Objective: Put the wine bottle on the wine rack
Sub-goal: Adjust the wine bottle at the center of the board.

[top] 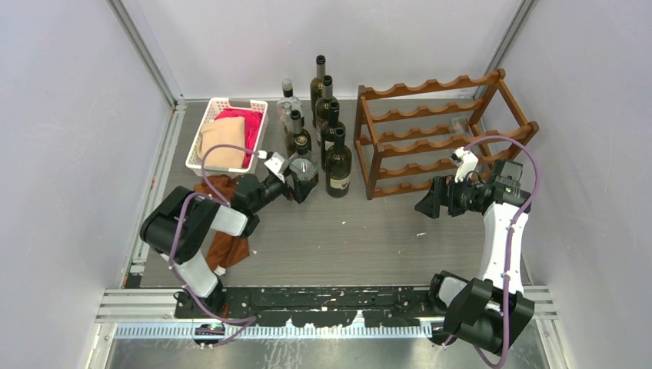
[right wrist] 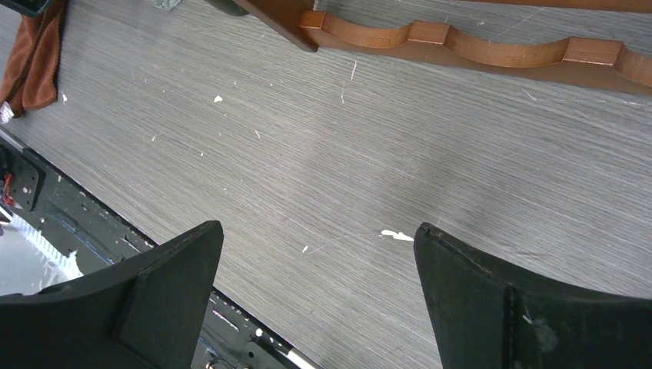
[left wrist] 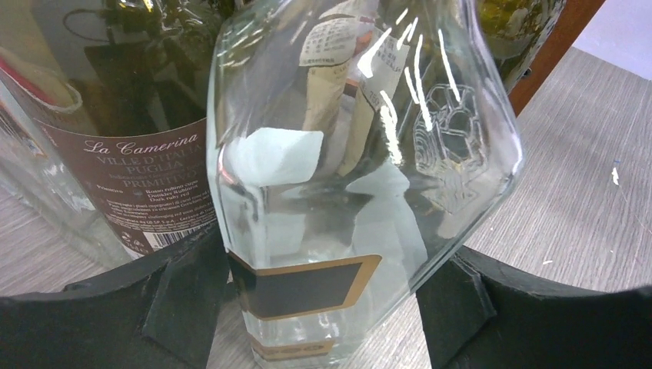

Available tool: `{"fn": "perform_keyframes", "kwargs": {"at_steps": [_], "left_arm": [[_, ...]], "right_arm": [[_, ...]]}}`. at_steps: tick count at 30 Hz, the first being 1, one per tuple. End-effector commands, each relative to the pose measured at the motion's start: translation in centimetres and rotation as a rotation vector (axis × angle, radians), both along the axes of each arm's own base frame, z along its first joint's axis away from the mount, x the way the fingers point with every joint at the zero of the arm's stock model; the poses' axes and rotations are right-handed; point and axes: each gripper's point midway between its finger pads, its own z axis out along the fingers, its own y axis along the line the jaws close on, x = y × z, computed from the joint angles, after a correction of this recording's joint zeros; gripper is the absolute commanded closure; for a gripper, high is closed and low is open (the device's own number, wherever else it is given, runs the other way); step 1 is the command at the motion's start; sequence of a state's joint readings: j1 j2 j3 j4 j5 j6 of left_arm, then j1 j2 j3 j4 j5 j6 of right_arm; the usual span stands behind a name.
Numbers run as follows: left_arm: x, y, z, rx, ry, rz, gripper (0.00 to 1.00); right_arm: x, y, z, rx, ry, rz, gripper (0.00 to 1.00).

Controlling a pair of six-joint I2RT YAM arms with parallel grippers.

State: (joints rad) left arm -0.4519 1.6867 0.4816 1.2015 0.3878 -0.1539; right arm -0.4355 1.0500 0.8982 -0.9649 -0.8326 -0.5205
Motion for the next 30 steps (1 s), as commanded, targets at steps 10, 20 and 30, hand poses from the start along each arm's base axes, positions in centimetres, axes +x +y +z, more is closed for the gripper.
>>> {"fn": "perform_keyframes", "kwargs": {"at_steps": [10,20,30], "left_arm": [[0.7,-0.3,4.1,-0.054,-0.213,0.061,0.37],[-3.2,0.4,6.0,-0.033,-0.189,-0.010,1.00],[-11.6,-0.2,7.3,0.094,0.128,-0.200,1.00]], "right_arm": [[0.6,-0.3,0.0,-0.020,-0.021,0.010,0.00],[0.5,-0.2,-0.1,-0.016,-0.013,0.014,0.00],[-0.4,1.1,0.9,-0.018,-0.080,0.124,0.00]]}}
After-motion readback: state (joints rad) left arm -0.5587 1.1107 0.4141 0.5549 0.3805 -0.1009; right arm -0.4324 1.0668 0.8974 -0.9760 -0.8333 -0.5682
